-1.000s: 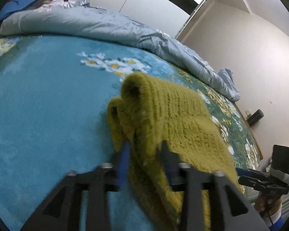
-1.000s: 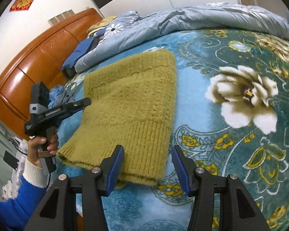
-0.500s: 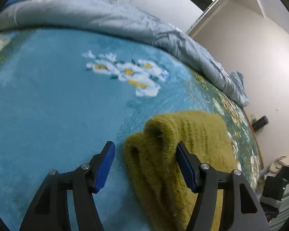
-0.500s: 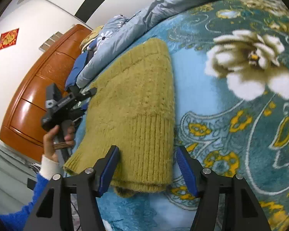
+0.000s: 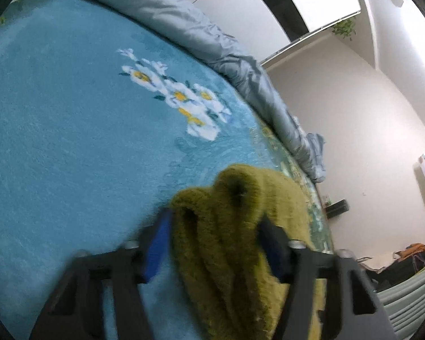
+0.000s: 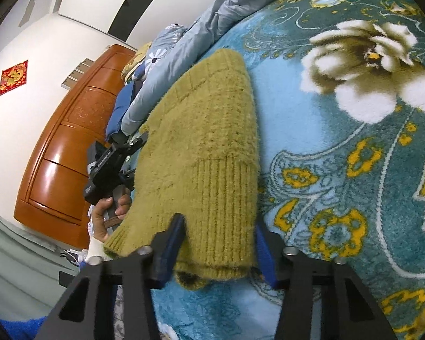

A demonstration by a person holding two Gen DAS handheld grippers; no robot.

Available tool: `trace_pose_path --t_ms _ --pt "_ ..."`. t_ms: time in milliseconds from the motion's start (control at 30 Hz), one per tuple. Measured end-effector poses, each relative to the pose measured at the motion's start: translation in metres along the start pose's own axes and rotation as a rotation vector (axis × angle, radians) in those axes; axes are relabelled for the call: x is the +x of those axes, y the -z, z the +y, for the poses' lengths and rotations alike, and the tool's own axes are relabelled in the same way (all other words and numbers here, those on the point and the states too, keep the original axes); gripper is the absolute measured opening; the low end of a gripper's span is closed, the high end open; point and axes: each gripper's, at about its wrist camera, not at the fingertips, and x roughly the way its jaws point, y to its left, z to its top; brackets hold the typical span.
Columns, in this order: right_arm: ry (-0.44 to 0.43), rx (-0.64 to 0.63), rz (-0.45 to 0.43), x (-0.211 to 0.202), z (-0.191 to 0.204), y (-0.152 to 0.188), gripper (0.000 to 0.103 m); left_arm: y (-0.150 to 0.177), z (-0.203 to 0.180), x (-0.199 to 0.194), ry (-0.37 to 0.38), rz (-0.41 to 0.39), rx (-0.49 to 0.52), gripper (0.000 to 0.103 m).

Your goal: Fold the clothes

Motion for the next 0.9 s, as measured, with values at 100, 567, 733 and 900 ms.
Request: trace_pose_path --t_ms 100,567,733,900 --pt "-0.035 0.006 0.018 -0.006 -0.004 -0.007 0.032 0.004 -0.008 -0.004 -0.013 -0.017 0.004 0.032" --pt "0.119 -0.166 0.118 -0.028 -0.031 -0.13 0.029 0.047 -0.027 -0.007 0.043 -0.023 -0.025 0.03" --pt "0.099 -0.128 0.073 -0.034 -0.04 -0.116 0.033 0.044 -0.034 -0.011 0.015 -0.013 0.028 0.04" --pt "0.102 -0.062 0.013 -0.041 -0.041 -0.106 0.054 0.044 -0.046 -0.029 -0.08 -0.057 0.113 0.064"
